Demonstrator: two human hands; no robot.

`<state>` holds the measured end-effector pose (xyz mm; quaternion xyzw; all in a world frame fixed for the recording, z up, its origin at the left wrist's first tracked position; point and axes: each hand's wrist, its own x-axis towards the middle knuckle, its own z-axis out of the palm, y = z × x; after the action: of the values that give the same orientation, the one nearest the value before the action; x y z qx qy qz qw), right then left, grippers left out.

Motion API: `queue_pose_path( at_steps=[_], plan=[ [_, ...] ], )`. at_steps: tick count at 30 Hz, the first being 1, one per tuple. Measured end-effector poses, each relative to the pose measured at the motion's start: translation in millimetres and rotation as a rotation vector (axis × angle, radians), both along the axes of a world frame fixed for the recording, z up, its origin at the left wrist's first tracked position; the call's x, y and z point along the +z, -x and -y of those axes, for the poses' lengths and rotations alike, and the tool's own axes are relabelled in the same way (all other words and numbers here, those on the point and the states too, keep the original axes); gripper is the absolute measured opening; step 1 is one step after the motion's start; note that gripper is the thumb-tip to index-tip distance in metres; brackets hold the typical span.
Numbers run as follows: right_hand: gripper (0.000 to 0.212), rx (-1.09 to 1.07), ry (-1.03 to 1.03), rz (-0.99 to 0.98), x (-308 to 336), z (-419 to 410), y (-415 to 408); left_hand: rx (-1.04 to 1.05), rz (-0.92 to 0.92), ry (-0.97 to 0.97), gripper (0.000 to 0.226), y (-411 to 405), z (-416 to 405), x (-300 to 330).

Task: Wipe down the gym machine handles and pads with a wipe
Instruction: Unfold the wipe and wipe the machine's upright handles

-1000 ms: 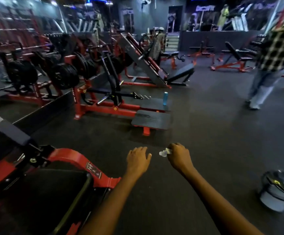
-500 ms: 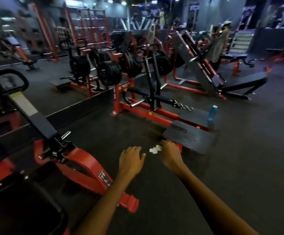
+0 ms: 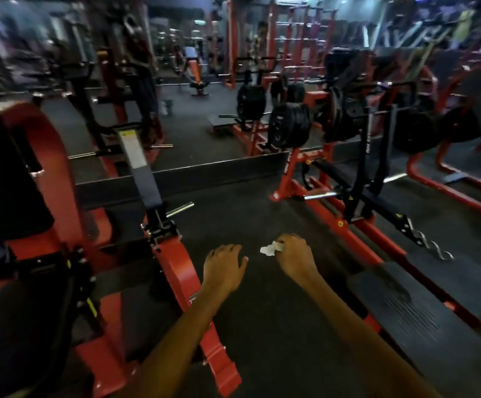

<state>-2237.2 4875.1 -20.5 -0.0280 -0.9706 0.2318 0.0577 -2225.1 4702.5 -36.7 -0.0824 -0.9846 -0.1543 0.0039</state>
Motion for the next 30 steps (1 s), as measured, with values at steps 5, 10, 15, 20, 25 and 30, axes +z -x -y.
queue_pose_path(
  at_steps=[5,10,15,20,25,30],
  plan=[
    [0.011,0.134,0.013,-0.013,2.0,-8.7,111.6,0.138,-0.017,-0.037,0.046,86.5,-9.6,-8.1],
    [0.01,0.235,0.01,-0.064,18.0,-24.9,223.4,0.255,-0.014,-0.085,0.047,190.4,-17.3,-3.8],
    [0.006,0.334,0.084,-0.082,29.4,-25.6,324.4,0.339,-0.024,-0.085,0.048,277.3,-21.6,4.4],
    [0.008,0.44,0.142,-0.027,18.8,-0.7,414.4,0.437,-0.028,-0.103,0.046,352.0,-3.2,9.5],
    [0.013,0.61,0.23,0.036,24.6,36.5,503.1,0.298,-0.001,-0.472,0.046,440.9,1.5,23.0],
    [0.007,0.745,0.315,0.111,49.9,58.0,586.9,0.383,-0.075,-0.633,0.038,523.2,7.3,36.7]
  ],
)
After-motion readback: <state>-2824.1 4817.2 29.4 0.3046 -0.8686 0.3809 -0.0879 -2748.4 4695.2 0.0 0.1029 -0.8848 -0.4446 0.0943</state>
